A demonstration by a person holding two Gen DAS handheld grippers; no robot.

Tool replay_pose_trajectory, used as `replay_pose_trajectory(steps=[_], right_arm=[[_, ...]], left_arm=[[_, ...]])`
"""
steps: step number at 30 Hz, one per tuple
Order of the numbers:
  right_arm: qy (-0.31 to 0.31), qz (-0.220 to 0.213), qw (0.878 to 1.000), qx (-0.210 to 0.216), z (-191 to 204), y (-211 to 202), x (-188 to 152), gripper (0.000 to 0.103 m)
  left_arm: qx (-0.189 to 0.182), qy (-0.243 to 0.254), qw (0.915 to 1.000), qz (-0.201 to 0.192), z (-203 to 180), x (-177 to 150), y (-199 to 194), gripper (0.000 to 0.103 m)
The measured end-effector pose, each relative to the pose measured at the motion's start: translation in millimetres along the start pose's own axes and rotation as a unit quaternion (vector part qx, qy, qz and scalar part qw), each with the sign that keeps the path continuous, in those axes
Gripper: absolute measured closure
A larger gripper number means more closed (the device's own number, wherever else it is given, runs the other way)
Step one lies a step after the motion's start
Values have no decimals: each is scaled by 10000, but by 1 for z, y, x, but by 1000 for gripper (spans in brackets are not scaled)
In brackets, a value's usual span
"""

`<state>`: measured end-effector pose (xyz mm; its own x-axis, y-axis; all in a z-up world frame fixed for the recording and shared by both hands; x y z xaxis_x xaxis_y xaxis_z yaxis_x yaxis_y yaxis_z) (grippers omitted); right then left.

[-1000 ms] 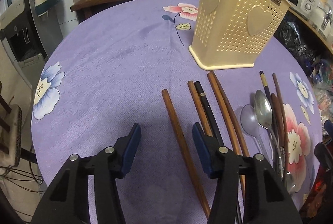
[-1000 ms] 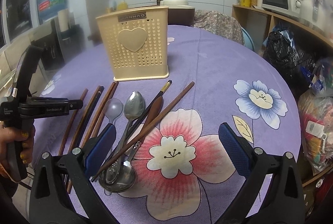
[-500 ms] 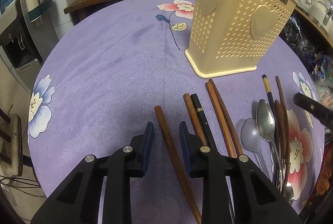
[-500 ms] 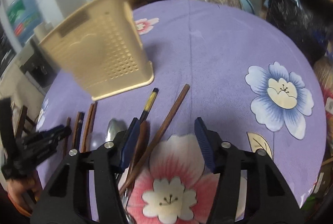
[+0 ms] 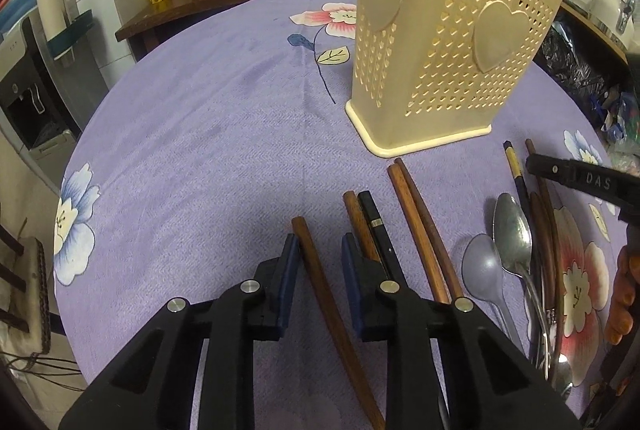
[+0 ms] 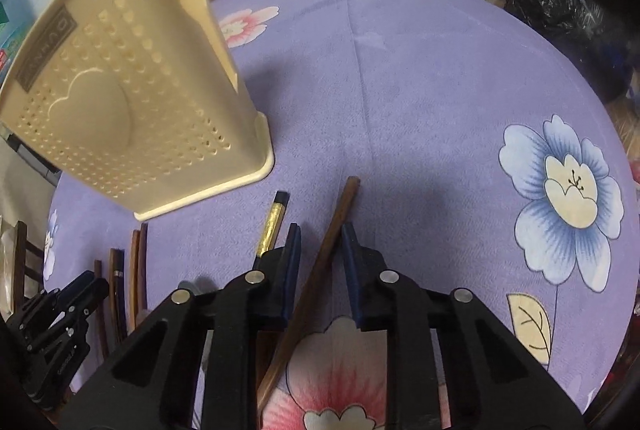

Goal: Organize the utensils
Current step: 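Close the right tool on a brown chopstick while the left tool grasps another, then lift both held chopsticks and lower them into the beige utensil holder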

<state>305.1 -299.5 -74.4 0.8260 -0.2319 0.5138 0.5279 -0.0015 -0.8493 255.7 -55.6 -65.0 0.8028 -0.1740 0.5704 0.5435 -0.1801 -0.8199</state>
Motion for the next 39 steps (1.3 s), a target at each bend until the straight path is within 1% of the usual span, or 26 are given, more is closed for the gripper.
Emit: replay_pose_trajectory(steps=[2,4,8,11,13,16,20,24,25,27,30,31,34,39], right_arm=[[-2,1,10000,-4,0,4,5,90],[-3,-7,10000,47,-1,7,9,91],[65,-131,9997,181,-7,9,12,92],[84,-155,9992,369,-8,6,11,92],[44,-273,9989,387,-7,-1,12,92],[46,-470,9973,559,-7,-17,14,93],[-65,-851,9931,800,-5,-51,18,93],[-432,-1442,9842,931,1,-105,18,93],[-462,-1516,9825,974,1,-115,20,93],[-573,-1715,9772,1108,2,-140,20,93],[-702,-2006,9700,1182,0,-174,20,94],[-761,-2104,9674,1184,0,-184,21,94],[-829,-2249,9639,1161,-2,-200,25,94],[-927,-2287,9624,1137,-4,-204,33,95]], left_arm=[[32,56,10000,3,-2,3,2,85],[45,80,10000,3,-2,4,3,91],[36,75,10000,-1,-1,7,5,91],[17,82,10000,-20,0,8,6,91],[-80,15,10000,-16,3,9,6,92],[-311,-157,9994,-37,10,13,4,92],[-601,-341,9971,-332,20,22,-18,93],[-870,-491,9917,-811,31,31,-58,93],[-942,-487,9896,-973,34,33,-73,94],[-1002,-457,9865,-1210,34,37,-95,94],[-1085,-396,9809,-1564,38,42,-129,95],[-1089,-389,9798,-1629,40,44,-134,95],[-1057,-337,9769,-1825,44,52,-151,95],[-947,-322,9763,-1921,48,59,-157,95]])
Point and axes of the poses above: each gripper's, at about its wrist camera, not at the fingertips, and y roughly the way its jaws point, z to its left, x to its top, the point moved 1 cm from there along y, roughly the way its jaws point, and after that the axes turned 3 degrees about -x, right-handed, at the moved point
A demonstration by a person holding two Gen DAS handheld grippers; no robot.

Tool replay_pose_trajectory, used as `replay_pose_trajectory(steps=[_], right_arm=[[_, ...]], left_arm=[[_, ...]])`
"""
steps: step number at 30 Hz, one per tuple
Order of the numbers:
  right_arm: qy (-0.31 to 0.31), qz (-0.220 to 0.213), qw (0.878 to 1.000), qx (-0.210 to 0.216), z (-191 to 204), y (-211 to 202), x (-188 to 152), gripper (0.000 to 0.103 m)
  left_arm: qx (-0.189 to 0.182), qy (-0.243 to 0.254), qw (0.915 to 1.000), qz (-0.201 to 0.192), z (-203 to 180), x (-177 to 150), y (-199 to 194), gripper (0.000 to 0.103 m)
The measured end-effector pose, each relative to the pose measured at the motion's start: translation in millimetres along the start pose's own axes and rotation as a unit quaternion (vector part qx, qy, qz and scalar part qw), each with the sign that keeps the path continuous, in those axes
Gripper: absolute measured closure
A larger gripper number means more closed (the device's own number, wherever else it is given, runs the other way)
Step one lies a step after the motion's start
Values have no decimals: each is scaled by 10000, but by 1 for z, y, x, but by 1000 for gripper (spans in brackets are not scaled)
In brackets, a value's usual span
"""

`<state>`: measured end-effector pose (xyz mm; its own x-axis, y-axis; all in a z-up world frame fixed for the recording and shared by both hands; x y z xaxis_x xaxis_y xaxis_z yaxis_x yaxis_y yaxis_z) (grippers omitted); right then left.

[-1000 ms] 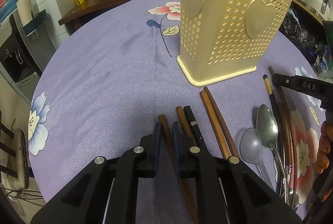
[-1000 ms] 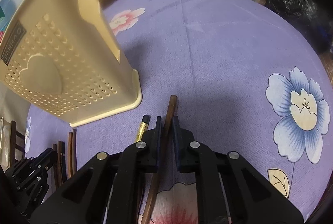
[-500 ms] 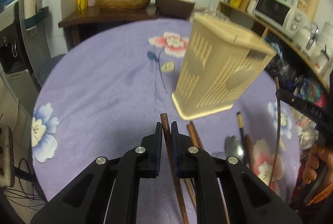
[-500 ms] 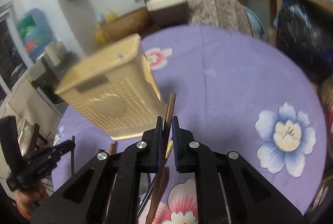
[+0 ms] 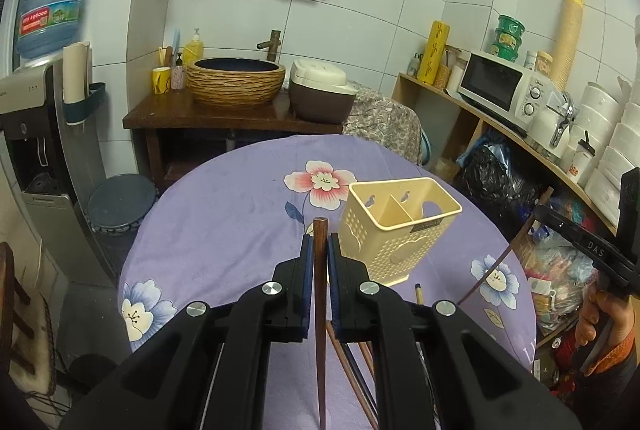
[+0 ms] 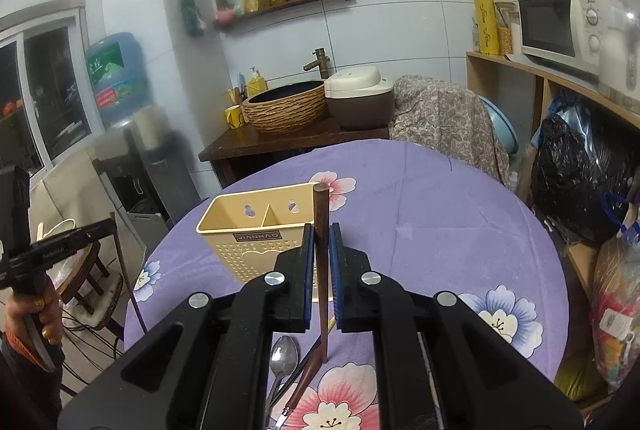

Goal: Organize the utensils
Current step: 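Lift both held chopsticks and lower them into the beige utensil holder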

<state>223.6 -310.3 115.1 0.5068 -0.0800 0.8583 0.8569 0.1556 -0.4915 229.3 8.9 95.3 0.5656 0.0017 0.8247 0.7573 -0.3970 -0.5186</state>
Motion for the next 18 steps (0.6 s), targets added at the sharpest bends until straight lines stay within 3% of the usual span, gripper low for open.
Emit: replay_pose_trajectory(steps=[6,10,15,18], right_arm=[[-48,6,10000,-53,-5,4,3,95],[-100,-56,9999,-129,-8,3,21,95],[-166,-468,9986,-163,-3,-12,70,95],[-117,-897,9959,-52,7,-29,108,95]], left_arm=[[156,104,9997,-122,4,7,-7,95],[285,181,9989,-336,4,29,-17,95],[297,226,9961,-800,-4,77,-39,95],[114,219,9930,-1155,-20,113,-53,95]])
Point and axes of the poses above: each gripper's, at about its wrist camera, not at the fingertips, and y roughly the way its jaws point, z to its left, x to its top, the point moved 1 cm from there along y, roughly the way its jaws point, and after that the axes turned 3 degrees about -x, right-handed, at the moved point
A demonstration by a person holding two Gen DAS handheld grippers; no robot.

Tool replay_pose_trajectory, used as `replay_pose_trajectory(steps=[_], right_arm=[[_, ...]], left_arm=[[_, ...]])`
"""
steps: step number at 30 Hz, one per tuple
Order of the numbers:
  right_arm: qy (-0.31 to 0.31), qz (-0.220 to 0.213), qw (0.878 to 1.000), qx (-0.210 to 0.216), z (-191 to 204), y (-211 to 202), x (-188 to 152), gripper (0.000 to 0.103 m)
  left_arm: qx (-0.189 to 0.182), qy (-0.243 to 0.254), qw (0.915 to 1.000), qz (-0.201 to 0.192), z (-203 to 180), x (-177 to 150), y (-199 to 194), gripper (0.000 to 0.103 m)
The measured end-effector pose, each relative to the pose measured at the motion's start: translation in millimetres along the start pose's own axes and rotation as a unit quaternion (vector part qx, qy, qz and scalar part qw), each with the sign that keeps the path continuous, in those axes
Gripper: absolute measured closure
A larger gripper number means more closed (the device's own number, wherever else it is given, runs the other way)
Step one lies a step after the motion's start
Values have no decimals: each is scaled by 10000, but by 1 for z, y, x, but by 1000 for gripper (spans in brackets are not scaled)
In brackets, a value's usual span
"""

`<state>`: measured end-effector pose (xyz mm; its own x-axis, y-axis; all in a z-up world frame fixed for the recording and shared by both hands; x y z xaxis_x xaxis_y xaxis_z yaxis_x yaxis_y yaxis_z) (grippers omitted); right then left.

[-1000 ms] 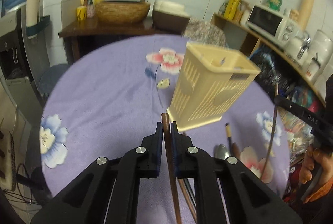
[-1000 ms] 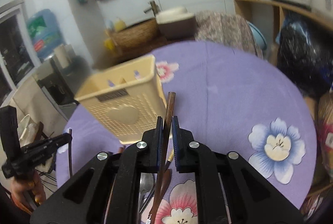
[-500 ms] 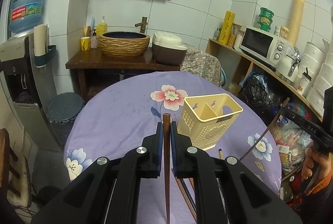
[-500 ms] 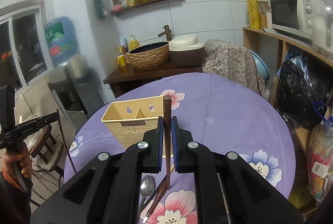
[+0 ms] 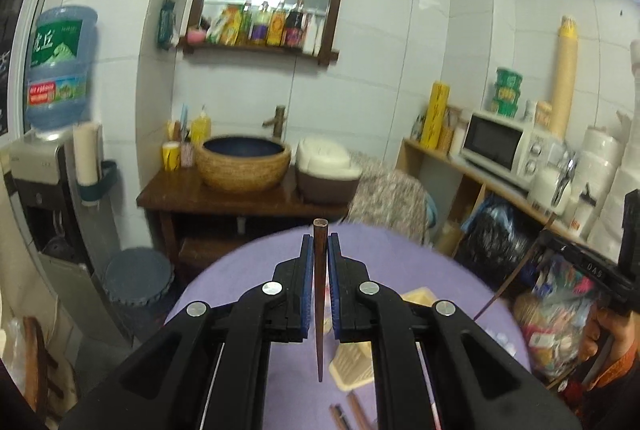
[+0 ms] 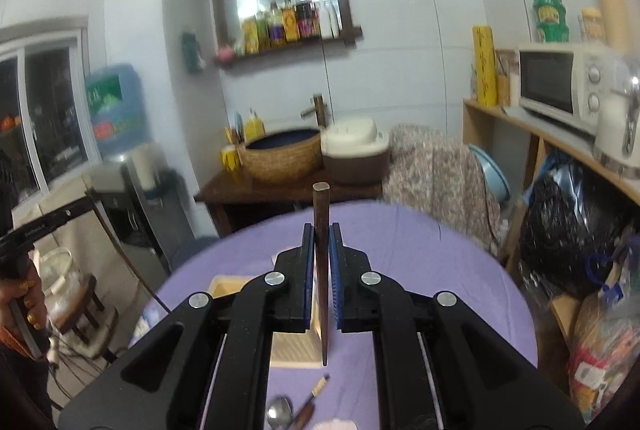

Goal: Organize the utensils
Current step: 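Lift both held chopsticks and lower them into the beige utensil holder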

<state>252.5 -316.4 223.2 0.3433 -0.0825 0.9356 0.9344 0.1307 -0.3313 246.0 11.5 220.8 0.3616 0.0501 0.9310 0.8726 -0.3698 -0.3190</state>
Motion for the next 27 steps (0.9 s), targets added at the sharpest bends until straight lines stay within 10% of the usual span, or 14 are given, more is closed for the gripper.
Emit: replay_pose_trajectory(steps=[8,27], right_arm=[[-2,-316,9994,104,26,14,37,95],[75,736,9973,26,26,106,-54,95]], left_arm=[[-239,47,9987,-452,-47,40,12,95],[30,43,9957,924,-42,-74,112,95]])
Point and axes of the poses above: each gripper's, at about its wrist camera, not at the fingertips, and y roughly the way its jaws point, z to its left, x to its top, the point moved 1 cm from there along y, roughly the way its jaws point, and after that the axes turned 3 degrees about -x, right-handed, at the moved point
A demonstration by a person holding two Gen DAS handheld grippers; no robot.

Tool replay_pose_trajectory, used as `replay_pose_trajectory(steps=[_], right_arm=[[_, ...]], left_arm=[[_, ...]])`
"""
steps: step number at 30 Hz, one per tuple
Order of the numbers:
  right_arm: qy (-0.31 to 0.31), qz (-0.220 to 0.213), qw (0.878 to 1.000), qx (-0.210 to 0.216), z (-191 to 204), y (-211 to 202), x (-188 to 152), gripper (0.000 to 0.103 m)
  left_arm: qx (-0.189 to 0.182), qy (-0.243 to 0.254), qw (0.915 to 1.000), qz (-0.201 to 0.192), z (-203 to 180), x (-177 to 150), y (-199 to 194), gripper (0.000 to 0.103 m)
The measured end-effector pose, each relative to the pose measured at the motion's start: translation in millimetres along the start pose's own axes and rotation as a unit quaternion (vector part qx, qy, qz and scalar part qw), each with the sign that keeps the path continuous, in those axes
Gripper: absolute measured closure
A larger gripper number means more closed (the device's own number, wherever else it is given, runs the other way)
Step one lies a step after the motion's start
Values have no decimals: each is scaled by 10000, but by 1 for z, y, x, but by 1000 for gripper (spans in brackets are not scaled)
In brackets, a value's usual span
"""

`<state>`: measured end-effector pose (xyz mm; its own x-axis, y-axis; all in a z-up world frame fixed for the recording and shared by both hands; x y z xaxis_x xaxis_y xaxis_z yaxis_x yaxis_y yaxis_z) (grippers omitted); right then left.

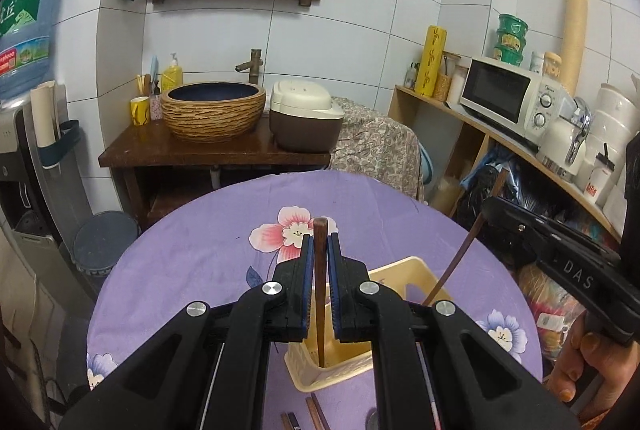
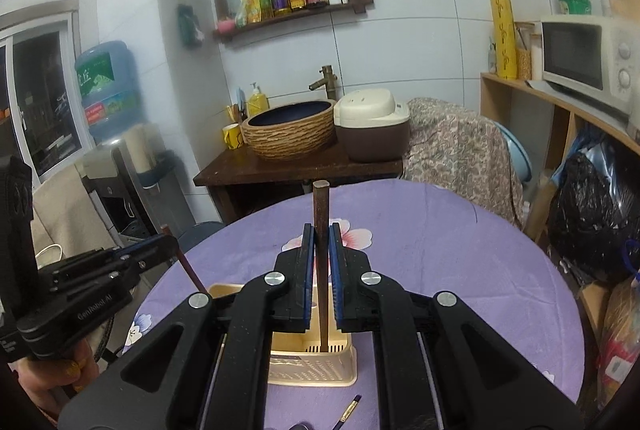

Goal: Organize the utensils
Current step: 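Lift both held chopsticks and lower them into the beige utensil holder, then open both tools to release the chopsticks inside the holder, then withdraw both tools from the holder back toward the utensil pile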

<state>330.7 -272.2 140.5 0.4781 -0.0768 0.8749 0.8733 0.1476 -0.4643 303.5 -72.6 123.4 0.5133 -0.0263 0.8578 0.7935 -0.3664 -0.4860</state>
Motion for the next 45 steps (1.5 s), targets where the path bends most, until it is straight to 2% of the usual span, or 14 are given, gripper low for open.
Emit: replay_pose_trajectory(steps=[9,11,12,13,15,17,19,21,26,33,37,39,43,45], right_arm=[[239,-51,9996,114,-6,0,-1,91],[230,-94,9995,176,-5,-6,-4,82],[211,-133,9995,198,-3,-10,-5,71],[155,-244,9994,209,-1,-17,-7,65],[55,-449,9989,149,1,-32,-13,39],[-39,-627,9980,115,3,-48,-22,27],[-96,-704,9974,132,6,-62,-36,18],[-201,-711,9972,112,10,-72,-52,9],[-422,-548,9976,-6,13,-88,-105,7],[-512,-7,9969,-603,3,-90,-167,6],[-447,417,9941,-894,-7,-82,-194,6],[-381,586,9917,-1075,-12,-80,-206,6],[-203,794,9905,-1102,-22,-78,-221,6],[-155,856,9892,-1180,-24,-77,-226,6]], left_arm=[[-31,-9,10000,51,3,-4,-3,93],[-40,58,10000,27,1,-6,-9,71],[-8,101,9999,-56,0,-8,-16,47],[21,127,9998,-167,0,-11,-23,32],[65,193,9988,-450,0,-20,-44,27],[56,210,9981,-570,3,-34,-61,19],[28,138,9976,-671,8,-50,-75,6],[0,33,9972,-746,14,-68,-85,5],[340,-92,9981,-502,29,-117,-90,5],[560,-438,9967,396,48,-183,-73,5],[659,-554,9930,805,52,-203,-66,5],[652,-594,9921,895,52,-211,-66,5],[624,-545,9916,997,48,-218,-66,7],[527,-562,9917,1028,45,-220,-66,17]])
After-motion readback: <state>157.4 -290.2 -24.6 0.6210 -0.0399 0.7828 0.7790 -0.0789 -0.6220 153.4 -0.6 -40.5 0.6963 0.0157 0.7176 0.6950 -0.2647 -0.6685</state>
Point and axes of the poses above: each gripper's, at about its wrist camera, not at the fingertips, and y roughly the way its jaws point, z to its left, x to its top, the point moved 1 cm from there along y, roughly the way its jaws point, and after that the axes turned 3 degrees about -x, right-handed, at the moved point
